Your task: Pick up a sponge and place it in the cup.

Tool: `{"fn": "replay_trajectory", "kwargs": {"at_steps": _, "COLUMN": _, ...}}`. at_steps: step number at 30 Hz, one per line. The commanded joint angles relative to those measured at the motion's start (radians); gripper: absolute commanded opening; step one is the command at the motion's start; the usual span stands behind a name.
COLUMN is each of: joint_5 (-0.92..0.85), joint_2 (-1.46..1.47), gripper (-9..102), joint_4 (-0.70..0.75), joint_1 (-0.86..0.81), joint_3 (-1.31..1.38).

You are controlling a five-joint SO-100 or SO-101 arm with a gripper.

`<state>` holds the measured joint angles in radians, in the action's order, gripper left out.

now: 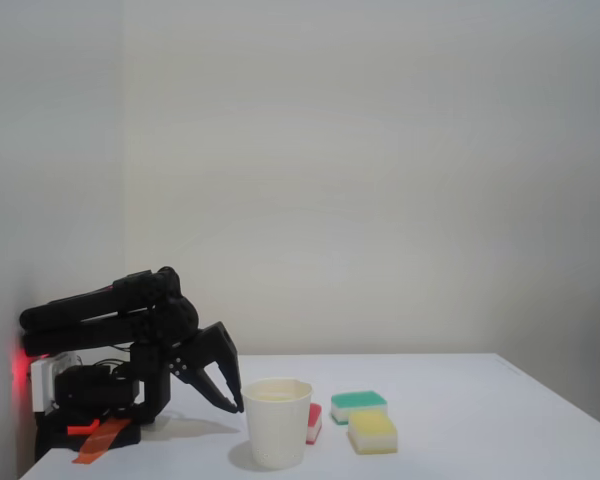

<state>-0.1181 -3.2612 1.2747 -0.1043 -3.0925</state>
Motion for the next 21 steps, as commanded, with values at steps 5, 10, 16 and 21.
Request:
{"fn": "replay_trajectory", "kwargs": {"at_steps": 5, "joint_5": -0.015, "joint_2": -0.006, "gripper": 0, "joint_4": 0.044, "joint_1": 0.006, "joint_3": 0.003}}
{"fn": "replay_trajectory", "kwargs": {"at_steps": 10, "joint_5": -0.015, "joint_2": -0.006, "gripper": 0, "joint_4": 0.086, "joint_1": 0.014, "joint_3": 0.003}}
{"fn": "replay_trajectory", "kwargs": {"at_steps": 16, "joint_5": 0.029, "joint_2": -0.006, "gripper": 0, "joint_4": 0.120, "joint_1": 0.014, "joint_3": 0.002}}
{"fn": "replay_trajectory", "kwargs": {"at_steps": 21, "joint_5": 0.049, "joint_2": -0.006, "gripper": 0, "joint_4": 0.120, "joint_1": 0.014, "joint_3": 0.002}}
